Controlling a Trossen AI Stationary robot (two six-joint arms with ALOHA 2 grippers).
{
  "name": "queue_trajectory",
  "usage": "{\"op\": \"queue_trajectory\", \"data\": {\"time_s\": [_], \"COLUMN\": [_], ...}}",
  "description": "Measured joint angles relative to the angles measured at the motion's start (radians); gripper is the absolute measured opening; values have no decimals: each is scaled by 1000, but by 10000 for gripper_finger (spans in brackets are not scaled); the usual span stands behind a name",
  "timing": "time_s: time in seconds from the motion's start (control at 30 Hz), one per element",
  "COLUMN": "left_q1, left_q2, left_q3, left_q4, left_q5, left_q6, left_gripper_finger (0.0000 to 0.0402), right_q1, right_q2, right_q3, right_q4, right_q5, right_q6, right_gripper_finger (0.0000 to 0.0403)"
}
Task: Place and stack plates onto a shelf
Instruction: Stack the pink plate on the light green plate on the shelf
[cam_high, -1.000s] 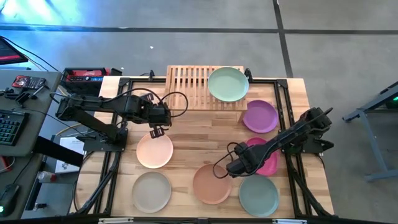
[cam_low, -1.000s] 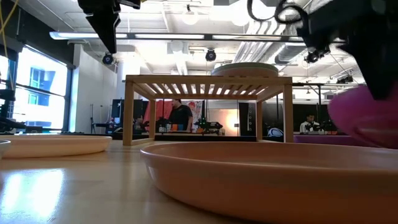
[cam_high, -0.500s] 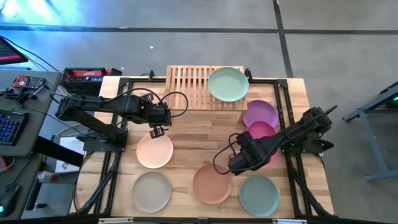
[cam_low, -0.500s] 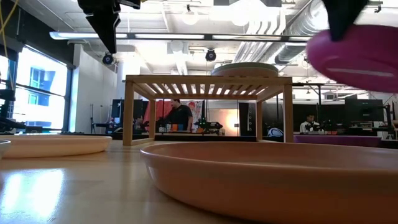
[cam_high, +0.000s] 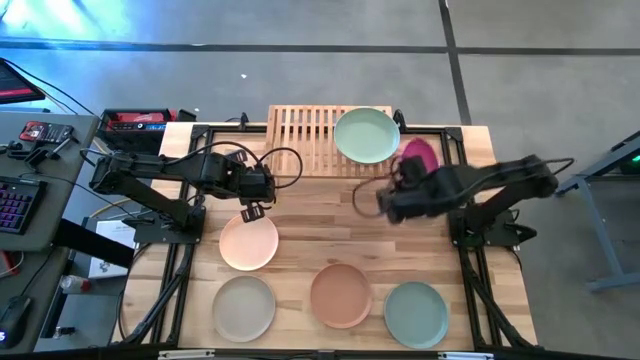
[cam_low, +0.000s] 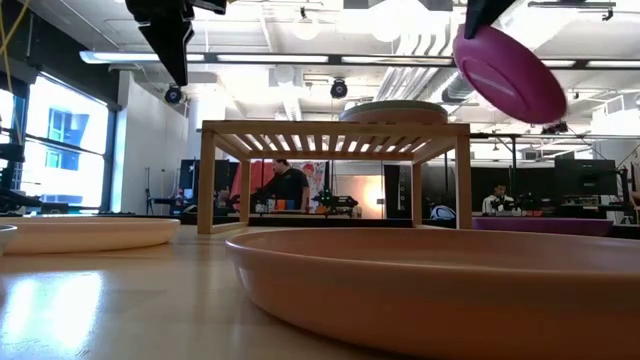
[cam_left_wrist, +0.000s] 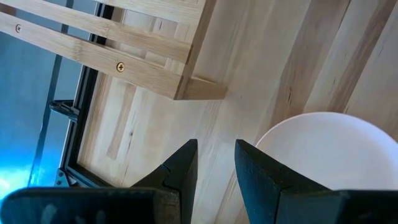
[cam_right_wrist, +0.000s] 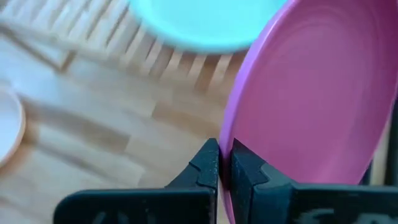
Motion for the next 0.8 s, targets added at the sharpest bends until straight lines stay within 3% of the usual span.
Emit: {"op": "queue_trajectory", "data": {"time_s": [0.23, 0.43, 0.6, 0.8], "left_q1": [0, 0, 0, 0], "left_q2": [0, 0, 0, 0], "left_q3": [0, 0, 0, 0], "left_q4": [27, 27, 27, 27], "left_q5": [0, 0, 0, 0], "left_q6": [-1, -25, -78, -123], "left_gripper_finger": [96, 96, 96, 96], "right_q1": [-203, -386, -524, -630], "right_q2": [-115, -151, -151, -151], "right_q3": [0, 0, -1, -1], "right_q4": [27, 166, 353, 484], "right_q5": [65, 61, -17, -115], "right_q6": [-270, -643, -985, -1263], "right_gripper_finger": [0, 0, 0, 0]}}
